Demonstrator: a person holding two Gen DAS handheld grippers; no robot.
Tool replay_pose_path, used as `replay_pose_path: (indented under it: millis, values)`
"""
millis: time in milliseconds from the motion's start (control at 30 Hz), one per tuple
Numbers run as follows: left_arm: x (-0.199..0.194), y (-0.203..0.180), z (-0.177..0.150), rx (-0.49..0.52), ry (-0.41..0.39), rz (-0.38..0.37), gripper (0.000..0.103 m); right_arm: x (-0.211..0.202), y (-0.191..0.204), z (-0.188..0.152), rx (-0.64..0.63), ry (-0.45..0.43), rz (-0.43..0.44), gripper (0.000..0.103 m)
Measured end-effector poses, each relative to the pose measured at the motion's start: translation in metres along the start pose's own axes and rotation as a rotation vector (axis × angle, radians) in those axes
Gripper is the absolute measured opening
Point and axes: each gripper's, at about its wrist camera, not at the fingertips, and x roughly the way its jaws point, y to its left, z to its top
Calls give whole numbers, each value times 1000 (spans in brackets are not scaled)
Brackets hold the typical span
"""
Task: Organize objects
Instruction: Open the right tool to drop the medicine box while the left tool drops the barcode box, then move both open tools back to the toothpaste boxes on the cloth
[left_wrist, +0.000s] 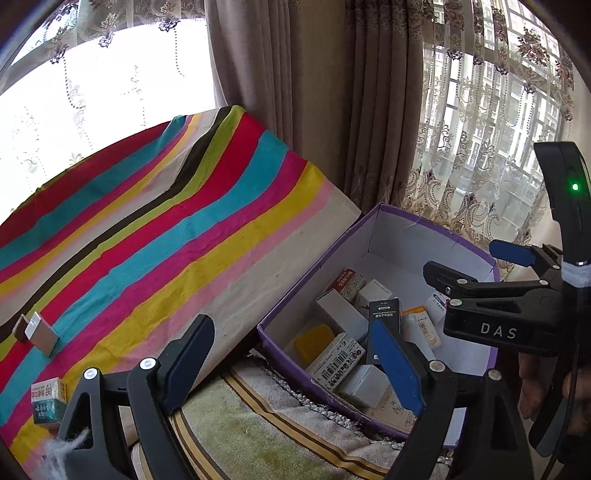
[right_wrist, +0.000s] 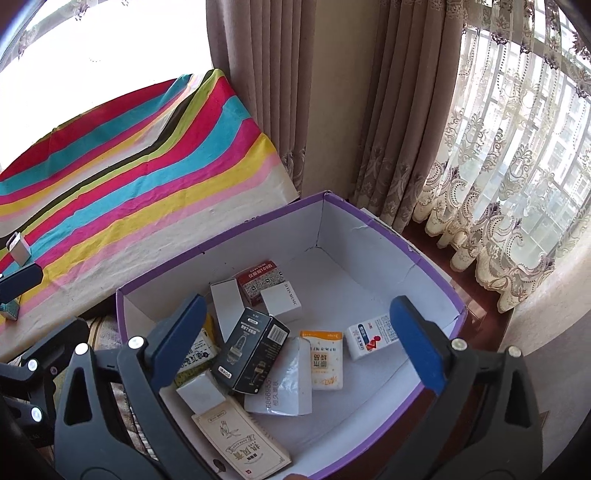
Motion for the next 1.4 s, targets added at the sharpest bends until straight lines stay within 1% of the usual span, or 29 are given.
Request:
replay_pose_path:
  millis: [100, 200, 267, 400, 467, 533, 633, 667, 833, 967, 1233, 1400]
  values:
    - [-6, 9, 0, -30, -26, 18, 88, -1, 1, 1, 0, 0, -9, 101]
    - [-10, 17, -2, -29, -49, 50, 88, -2, 5, 2, -11, -19, -36, 101]
    - [-11, 24, -3, -41, -39, 46, 88, -1, 7, 3, -22, -13, -42, 101]
    - [-15, 39, -9, -65, -28, 46, 88, 0, 10, 2, -24, -1, -27, 101]
    - [-16, 44, -12, -67, -11, 54, 88, 0, 13, 1, -29, 6, -11, 101]
    - [-17, 50, -18, -83, 6, 42, 88, -1, 15, 0, -32, 6, 10, 101]
    - [-20, 63, -26, -129, 19, 16, 88, -5, 20, -3, -43, -2, 64, 101]
    - [-21, 66, -28, -139, 20, 19, 88, -6, 22, -4, -48, -4, 85, 101]
    - [-29, 88, -39, -191, 27, 55, 88, -10, 39, -8, -80, 0, 163, 101]
    - [-34, 113, -50, -253, 38, 83, 88, -13, 50, -10, -88, 5, 226, 101]
    - [-55, 177, -83, -390, 49, 175, 88, -15, 73, -11, -119, 14, 282, 101]
    - [-64, 217, -104, -480, 72, 216, 88, -15, 86, -9, -126, 23, 312, 101]
